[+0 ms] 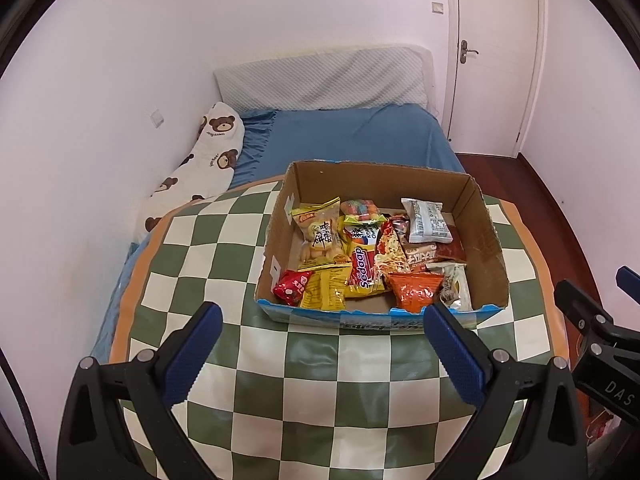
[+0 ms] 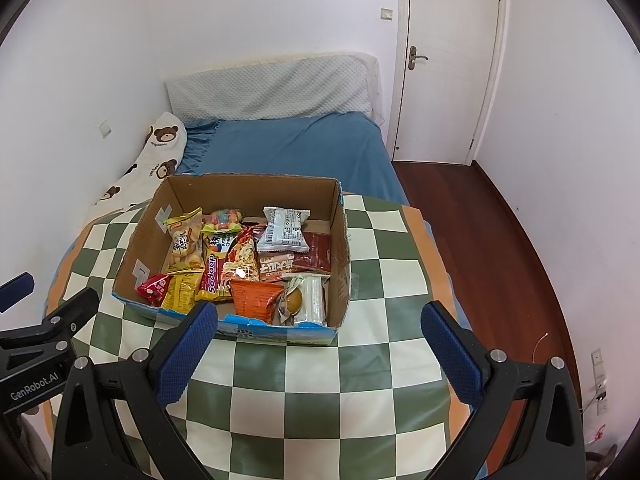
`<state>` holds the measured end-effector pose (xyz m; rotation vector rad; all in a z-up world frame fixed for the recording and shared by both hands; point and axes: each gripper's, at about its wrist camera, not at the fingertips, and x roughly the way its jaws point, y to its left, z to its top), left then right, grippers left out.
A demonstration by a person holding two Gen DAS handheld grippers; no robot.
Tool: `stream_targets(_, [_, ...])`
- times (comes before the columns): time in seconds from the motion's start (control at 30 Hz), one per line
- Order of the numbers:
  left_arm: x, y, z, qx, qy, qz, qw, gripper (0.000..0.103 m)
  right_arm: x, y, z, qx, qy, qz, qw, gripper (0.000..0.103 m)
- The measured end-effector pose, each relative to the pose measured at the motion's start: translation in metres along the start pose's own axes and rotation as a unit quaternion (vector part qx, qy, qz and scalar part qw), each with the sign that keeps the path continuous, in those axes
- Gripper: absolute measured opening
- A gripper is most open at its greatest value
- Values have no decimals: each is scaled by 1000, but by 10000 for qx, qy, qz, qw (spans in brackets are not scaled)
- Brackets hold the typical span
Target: Organize snacks
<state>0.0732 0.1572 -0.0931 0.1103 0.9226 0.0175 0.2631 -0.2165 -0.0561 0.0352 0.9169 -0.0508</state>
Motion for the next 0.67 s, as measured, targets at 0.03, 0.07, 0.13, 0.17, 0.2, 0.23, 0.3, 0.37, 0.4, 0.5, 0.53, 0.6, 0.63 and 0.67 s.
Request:
stream_targets(0.03, [0, 0, 0, -2, -7, 4, 10000, 103, -1, 0, 1, -9, -16, -1, 10000, 103])
stream_targets(0.07, [-1, 1, 0, 0, -19, 19, 10000, 103, -1, 0, 1, -19, -23, 7, 10000, 103])
stream_targets(0.13, [-2, 0, 0, 9, -47, 34, 10000, 103, -2, 0, 2, -15, -39, 22, 10000, 103])
stream_targets(0.17, [-3, 0, 0, 8, -53, 39, 10000, 103, -2, 0, 2, -10, -41, 32, 10000, 103])
stream_targets(0.2, [-4, 0, 0, 8, -54, 51, 10000, 103, -2, 0, 2, -10, -44, 37, 10000, 103])
stream_targets(0.23, [-4, 0, 0, 11, -53, 65, 10000, 103, -2, -1, 2, -11, -43, 35, 10000, 103])
stream_targets(0.3, [-4, 0, 0, 8, -50, 72, 10000, 103, -3, -1, 2, -7, -38, 53, 10000, 103])
stream_targets(0.37, [-4, 0, 0, 8, -54, 67, 10000, 103, -3, -1, 2, -11, -41, 47, 10000, 103])
stream_targets(0.4, [-4, 0, 0, 11, -54, 68, 10000, 103, -3, -1, 2, -7, -42, 52, 10000, 103])
stream_targets(0.5, [-4, 0, 0, 10, -55, 63, 10000, 103, -3, -2, 2, -10, -49, 38, 10000, 103])
stream_targets(0.53, [-4, 0, 0, 9, -64, 61, 10000, 103, -3, -3, 2, -3, -44, 42, 10000, 103])
stream_targets(0.6, [-7, -1, 0, 12, -91, 68, 9999, 103, -3, -2, 2, -13, -44, 42, 10000, 103])
stream_targets(0.63, [-7, -2, 0, 20, -95, 72, 9999, 103, -3, -3, 2, -8, -40, 47, 10000, 103])
stream_targets(0.67, [-8, -1, 0, 13, -94, 70, 9999, 103, -3, -3, 2, -16, -43, 49, 10000, 103])
